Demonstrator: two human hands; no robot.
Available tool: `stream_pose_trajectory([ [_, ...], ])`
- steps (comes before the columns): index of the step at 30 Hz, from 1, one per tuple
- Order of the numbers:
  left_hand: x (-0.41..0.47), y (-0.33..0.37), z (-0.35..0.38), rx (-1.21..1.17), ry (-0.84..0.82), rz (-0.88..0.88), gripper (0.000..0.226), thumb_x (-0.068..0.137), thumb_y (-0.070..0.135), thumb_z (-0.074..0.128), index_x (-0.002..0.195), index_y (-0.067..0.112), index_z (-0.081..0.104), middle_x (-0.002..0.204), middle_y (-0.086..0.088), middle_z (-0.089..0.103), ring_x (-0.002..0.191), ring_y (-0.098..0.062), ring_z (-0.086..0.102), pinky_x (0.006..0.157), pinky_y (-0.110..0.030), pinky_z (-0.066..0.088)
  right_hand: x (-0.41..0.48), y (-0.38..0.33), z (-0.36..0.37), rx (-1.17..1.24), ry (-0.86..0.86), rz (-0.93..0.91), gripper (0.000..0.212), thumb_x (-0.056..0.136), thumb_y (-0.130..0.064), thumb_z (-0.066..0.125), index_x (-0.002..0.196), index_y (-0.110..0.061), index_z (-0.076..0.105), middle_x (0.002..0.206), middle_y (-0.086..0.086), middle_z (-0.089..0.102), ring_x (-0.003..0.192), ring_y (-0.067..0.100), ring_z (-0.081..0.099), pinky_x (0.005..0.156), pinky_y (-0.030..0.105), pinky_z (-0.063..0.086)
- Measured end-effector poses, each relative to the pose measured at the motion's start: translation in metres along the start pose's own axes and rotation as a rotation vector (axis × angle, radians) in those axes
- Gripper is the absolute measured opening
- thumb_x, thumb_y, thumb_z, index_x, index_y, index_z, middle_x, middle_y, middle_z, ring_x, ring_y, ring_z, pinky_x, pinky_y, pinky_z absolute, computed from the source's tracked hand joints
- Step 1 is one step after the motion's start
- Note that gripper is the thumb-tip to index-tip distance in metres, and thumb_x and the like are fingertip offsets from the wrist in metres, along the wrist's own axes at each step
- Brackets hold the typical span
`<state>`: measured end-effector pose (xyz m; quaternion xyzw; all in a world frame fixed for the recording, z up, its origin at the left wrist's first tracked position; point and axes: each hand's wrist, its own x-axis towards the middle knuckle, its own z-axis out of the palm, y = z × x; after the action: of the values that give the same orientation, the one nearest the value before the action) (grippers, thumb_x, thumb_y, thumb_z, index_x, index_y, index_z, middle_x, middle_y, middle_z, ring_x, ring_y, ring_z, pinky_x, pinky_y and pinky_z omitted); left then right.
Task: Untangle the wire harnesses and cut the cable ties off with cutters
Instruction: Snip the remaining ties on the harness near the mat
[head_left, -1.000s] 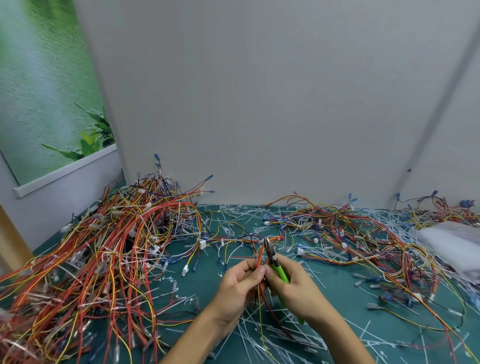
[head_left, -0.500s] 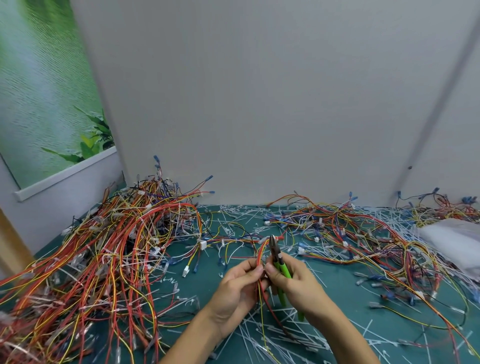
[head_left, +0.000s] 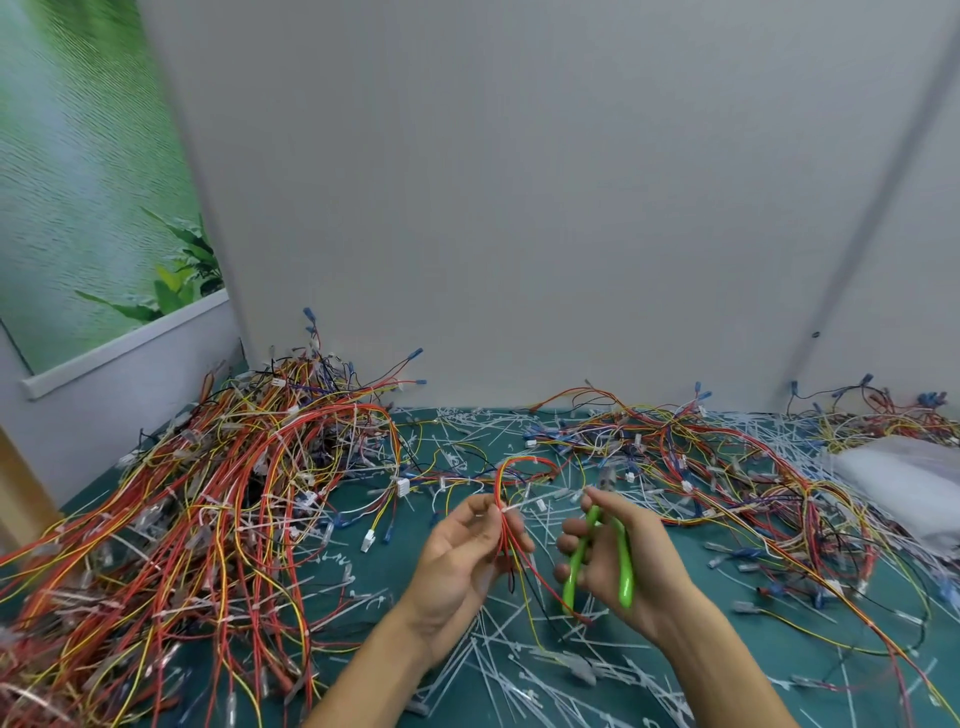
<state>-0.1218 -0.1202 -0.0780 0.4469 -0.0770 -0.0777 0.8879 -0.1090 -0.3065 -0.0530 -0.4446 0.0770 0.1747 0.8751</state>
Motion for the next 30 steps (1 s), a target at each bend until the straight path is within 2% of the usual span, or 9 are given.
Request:
stream_pose_trajectory([
  [3,0.003,0.003,-0.004,0.016,0.106,0.053,0.019,0.088,0.014,0.063,0.103,0.005,0.057,0.082,-0.012,0.066,0.068,-0.023,0.064,0.064,-0.030,0.056,-0.011,-0.006,-0.003,-0.031,-0.265,0.137,0.053,0.071,-0.016,0.081,0.111,-0.012,0.047,0.080,0.008,0.049,0.069,0.025,0.049,0.058,0.035,0.039],
  [7,0.008,0.003,-0.009,0.012,0.234,0.135,0.021,0.083,0.017,0.067,0.102,0.009,0.061,0.079,-0.009,0.066,0.061,-0.018,0.060,0.056,-0.026,0.053,-0.017,-0.004,-0.005,-0.265,-0.485,0.245,0.055,0.082,-0.018,0.069,0.132,-0.006,0.051,0.089,0.007,0.050,0.071,0.022,0.048,0.058,0.031,0.037],
  [10,0.011,-0.001,-0.011,0.058,0.295,0.193,0.019,0.081,0.019,0.069,0.099,0.012,0.067,0.079,-0.004,0.065,0.061,-0.017,0.062,0.056,-0.026,0.054,-0.017,0.003,-0.001,-0.363,-0.507,0.215,0.057,0.081,-0.015,0.067,0.135,0.000,0.052,0.087,0.008,0.051,0.067,0.023,0.049,0.056,0.028,0.036],
  [12,0.011,-0.004,-0.012,0.109,0.306,0.218,0.011,0.080,0.022,0.072,0.091,0.019,0.073,0.079,-0.002,0.065,0.063,-0.017,0.063,0.064,-0.029,0.056,-0.018,0.006,0.004,-0.401,-0.500,0.168,0.059,0.080,-0.016,0.069,0.135,0.000,0.053,0.086,0.008,0.052,0.067,0.022,0.049,0.054,0.027,0.036],
  [16,0.009,-0.008,-0.011,0.152,0.298,0.229,0.009,0.080,0.023,0.075,0.088,0.019,0.075,0.078,-0.002,0.064,0.068,-0.019,0.062,0.087,-0.060,0.051,-0.019,0.009,0.009,-0.465,-0.457,0.104,0.059,0.077,-0.019,0.074,0.131,-0.003,0.057,0.086,0.007,0.052,0.063,0.019,0.049,0.053,0.026,0.032],
  [19,0.010,-0.007,-0.009,0.150,0.327,0.232,0.015,0.079,0.021,0.075,0.091,0.012,0.072,0.076,-0.004,0.064,0.065,-0.019,0.063,0.092,-0.066,0.048,-0.019,0.012,0.011,-0.517,-0.427,0.066,0.054,0.081,-0.017,0.072,0.130,-0.001,0.057,0.082,0.007,0.048,0.061,0.019,0.048,0.052,0.026,0.031],
  [24,0.008,-0.007,-0.006,0.160,0.355,0.215,0.025,0.079,0.018,0.075,0.098,0.004,0.069,0.074,-0.004,0.066,0.063,-0.016,0.064,0.090,-0.059,0.051,-0.018,0.016,0.012,-0.583,-0.416,0.013,0.041,0.088,-0.014,0.068,0.127,-0.006,0.060,0.081,0.005,0.050,0.056,0.019,0.048,0.050,0.023,0.034],
  [28,0.008,-0.006,-0.008,0.185,0.362,0.217,0.028,0.075,0.022,0.078,0.098,0.006,0.071,0.081,-0.009,0.070,0.066,-0.019,0.067,0.071,-0.031,0.059,-0.018,0.015,0.012,-0.540,-0.421,0.038,0.041,0.087,-0.015,0.068,0.126,-0.007,0.063,0.084,0.006,0.055,0.056,0.019,0.050,0.050,0.022,0.035],
  [30,0.009,-0.008,-0.009,0.209,0.353,0.228,0.027,0.077,0.021,0.078,0.098,0.007,0.070,0.086,-0.010,0.074,0.072,-0.024,0.068,0.072,-0.032,0.059,-0.019,0.015,0.013,-0.518,-0.425,0.049,0.044,0.086,-0.016,0.068,0.128,-0.005,0.060,0.086,0.008,0.056,0.057,0.020,0.050,0.050,0.023,0.035],
])
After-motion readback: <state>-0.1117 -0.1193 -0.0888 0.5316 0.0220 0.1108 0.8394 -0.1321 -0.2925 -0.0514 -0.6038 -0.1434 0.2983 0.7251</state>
